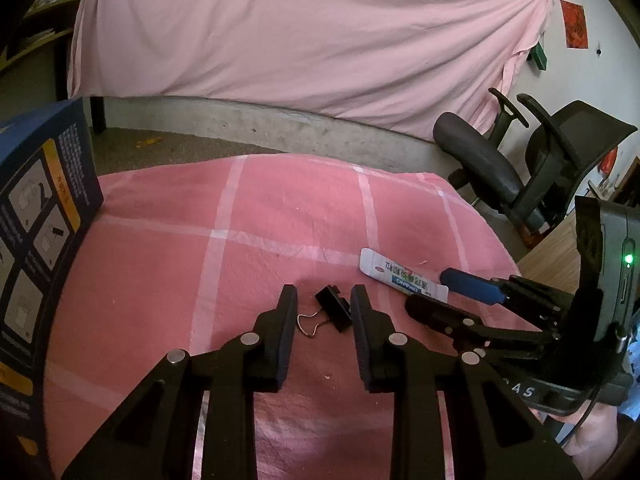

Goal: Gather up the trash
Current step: 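Grasp the black binder clip with the left tool while the right tool grasps the white sachet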

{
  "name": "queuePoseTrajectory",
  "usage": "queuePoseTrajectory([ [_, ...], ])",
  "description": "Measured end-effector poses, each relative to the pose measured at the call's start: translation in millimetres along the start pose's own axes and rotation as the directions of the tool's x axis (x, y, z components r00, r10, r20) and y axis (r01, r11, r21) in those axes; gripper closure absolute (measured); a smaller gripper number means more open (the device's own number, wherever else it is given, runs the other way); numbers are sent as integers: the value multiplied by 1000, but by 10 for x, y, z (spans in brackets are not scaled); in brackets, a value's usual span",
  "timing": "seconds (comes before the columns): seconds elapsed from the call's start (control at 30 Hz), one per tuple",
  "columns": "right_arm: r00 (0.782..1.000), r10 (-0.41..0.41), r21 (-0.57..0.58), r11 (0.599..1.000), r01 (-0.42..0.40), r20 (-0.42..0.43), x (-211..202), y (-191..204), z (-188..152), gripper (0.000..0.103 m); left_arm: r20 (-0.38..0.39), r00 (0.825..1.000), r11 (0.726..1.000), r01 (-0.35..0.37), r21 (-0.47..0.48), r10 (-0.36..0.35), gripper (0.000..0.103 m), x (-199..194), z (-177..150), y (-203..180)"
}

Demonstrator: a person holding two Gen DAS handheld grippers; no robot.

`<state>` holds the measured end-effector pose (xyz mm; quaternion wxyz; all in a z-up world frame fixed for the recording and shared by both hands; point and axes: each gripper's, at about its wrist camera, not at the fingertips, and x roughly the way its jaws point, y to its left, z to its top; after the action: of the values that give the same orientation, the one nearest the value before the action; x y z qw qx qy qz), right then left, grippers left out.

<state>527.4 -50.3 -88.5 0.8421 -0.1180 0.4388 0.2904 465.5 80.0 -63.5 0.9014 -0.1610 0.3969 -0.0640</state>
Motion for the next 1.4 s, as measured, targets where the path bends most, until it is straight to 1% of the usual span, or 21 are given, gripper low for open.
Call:
queuePoseTrajectory([
  [0.07,1000,3,-9,1000,-3,0,-9,11,-8,31,1,1000,1000,-2,2,2,80,-5,-1,0],
  [0.23,1000,20,-25,999,-20,2,-6,67,-5,47,4,1000,1000,-8,14,8,81,-20,-10,-20],
  [0.33,1000,30,-13,999,-30,6,-22,40,-12,51,7,1000,1000,-13,25,13,81,-22,-21,-43],
  [0.5,999,45,26,999,-46,17,-62,-19,-30,53,11,1000,999,-11,42,11,82,-33,-45,-63],
  [0.53,999,43,31,999,-43,19,-73,-25,-38,53,13,1000,999,-12,49,11,91,-52,-55,-72],
  [0.57,999,38,34,999,-39,23,-95,-30,-49,54,2,1000,998,-10,58,10,103,-57,-65,-78],
  [0.6,999,34,34,999,-35,24,-108,-29,-61,54,-18,1000,997,-11,71,12,103,-47,-94,-90],
  [0.83,999,36,47,998,-38,38,-251,-31,-183,54,-9,1000,998,1,58,-1,103,-137,-175,-61],
  [0.9,999,22,72,997,-26,49,-313,-80,-224,54,8,1000,998,4,59,-4,103,-173,-174,-72],
  [0.93,999,16,84,996,-20,51,-333,-102,-240,54,13,1000,998,-6,58,6,103,-181,-166,-69],
  [1.0,998,-4,107,994,-2,55,-367,-160,-265,54,5,1000,999,-12,48,12,103,-158,-142,-72],
  [1.1,998,-37,133,991,30,50,-413,-280,-307,54,-13,1000,999,-23,46,24,92,-84,-83,-111],
  [1.13,998,-42,139,990,35,50,-418,-301,-309,54,-11,1000,998,-23,51,23,85,-58,-64,-142],
  [1.17,998,-44,149,988,35,53,-431,-337,-316,54,-9,1000,998,-21,59,21,75,-45,-45,-168],
  [1.23,998,-40,164,986,31,54,-438,-374,-326,54,3,1000,995,-31,93,31,63,-2,0,-265],
  [1.27,998,-32,172,985,22,54,-437,-396,-331,54,8,999,994,-44,104,43,61,15,7,-283],
  [1.33,998,-26,177,984,16,54,-442,-403,-337,54,-18,994,985,-108,133,111,61,145,45,-343],
  [1.4,998,-29,180,983,19,55,-440,-397,-336,54,-28,989,980,-139,140,144,61,238,75,-360],
])
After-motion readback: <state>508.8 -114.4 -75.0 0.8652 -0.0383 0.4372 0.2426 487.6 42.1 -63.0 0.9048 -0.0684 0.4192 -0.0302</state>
